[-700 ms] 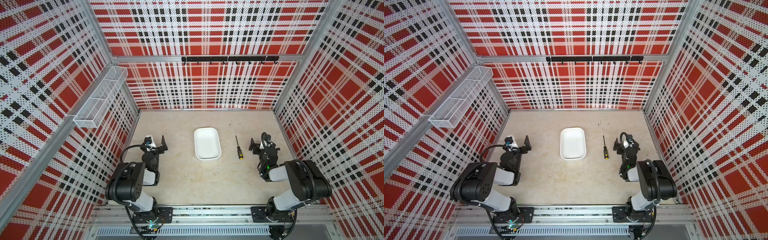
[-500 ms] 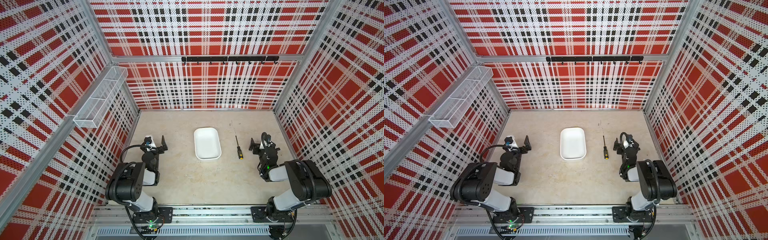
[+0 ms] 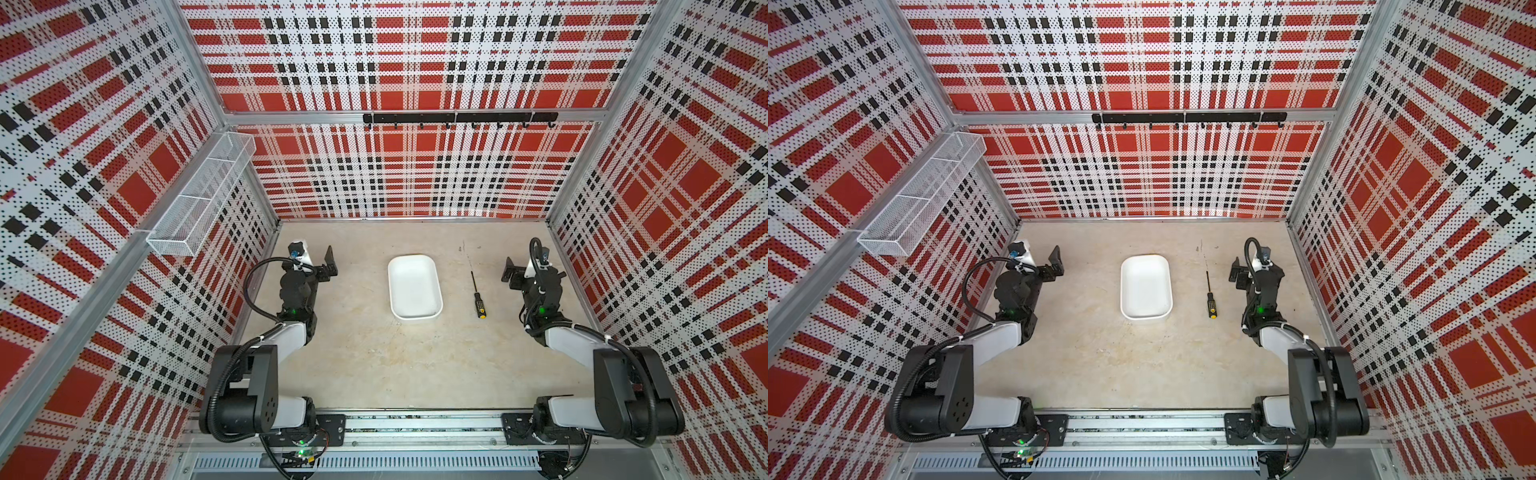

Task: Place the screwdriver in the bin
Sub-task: 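Raise both grippers from rest and move them toward the table centre, then lower the right gripper onto the screwdriver handle and close it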

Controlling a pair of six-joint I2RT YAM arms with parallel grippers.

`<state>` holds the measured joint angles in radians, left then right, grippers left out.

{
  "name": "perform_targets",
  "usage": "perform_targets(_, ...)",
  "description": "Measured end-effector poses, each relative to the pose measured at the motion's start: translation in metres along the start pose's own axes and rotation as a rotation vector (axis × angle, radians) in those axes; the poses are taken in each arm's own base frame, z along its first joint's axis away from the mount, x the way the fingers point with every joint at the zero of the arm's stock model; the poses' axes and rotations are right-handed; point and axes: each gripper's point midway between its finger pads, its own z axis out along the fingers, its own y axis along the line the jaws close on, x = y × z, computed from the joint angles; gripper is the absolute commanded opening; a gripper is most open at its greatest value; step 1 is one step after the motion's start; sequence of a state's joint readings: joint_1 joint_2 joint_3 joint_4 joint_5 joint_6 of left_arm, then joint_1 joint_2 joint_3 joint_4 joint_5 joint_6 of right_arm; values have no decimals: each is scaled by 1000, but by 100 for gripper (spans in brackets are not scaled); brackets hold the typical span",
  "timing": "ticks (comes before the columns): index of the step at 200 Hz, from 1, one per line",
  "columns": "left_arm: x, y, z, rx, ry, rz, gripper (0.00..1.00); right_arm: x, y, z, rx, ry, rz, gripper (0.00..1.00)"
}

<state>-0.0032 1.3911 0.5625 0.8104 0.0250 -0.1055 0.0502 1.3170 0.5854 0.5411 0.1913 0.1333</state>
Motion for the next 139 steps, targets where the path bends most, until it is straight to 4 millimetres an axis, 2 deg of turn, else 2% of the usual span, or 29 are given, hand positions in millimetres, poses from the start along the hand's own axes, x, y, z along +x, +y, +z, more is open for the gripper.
perform_targets(24, 18, -24, 7, 105, 113, -73, 98, -19, 15, 3, -53, 101, 27, 100)
perform_targets(47, 41, -45, 8, 188, 232, -141, 98, -12, 31, 4, -122, 263, 40, 100)
perform_targets(68, 60, -64, 10, 266, 348, -197, 98, 14, 45, 3, -166, 443, 47, 100)
perform_targets(109, 79, -93, 13, 349, 538, -242, 98, 84, 64, -15, -189, 782, 48, 97)
perform_targets(139, 87, -105, 4, 384, 627, -291, 98, 109, 74, -28, -184, 909, 37, 95)
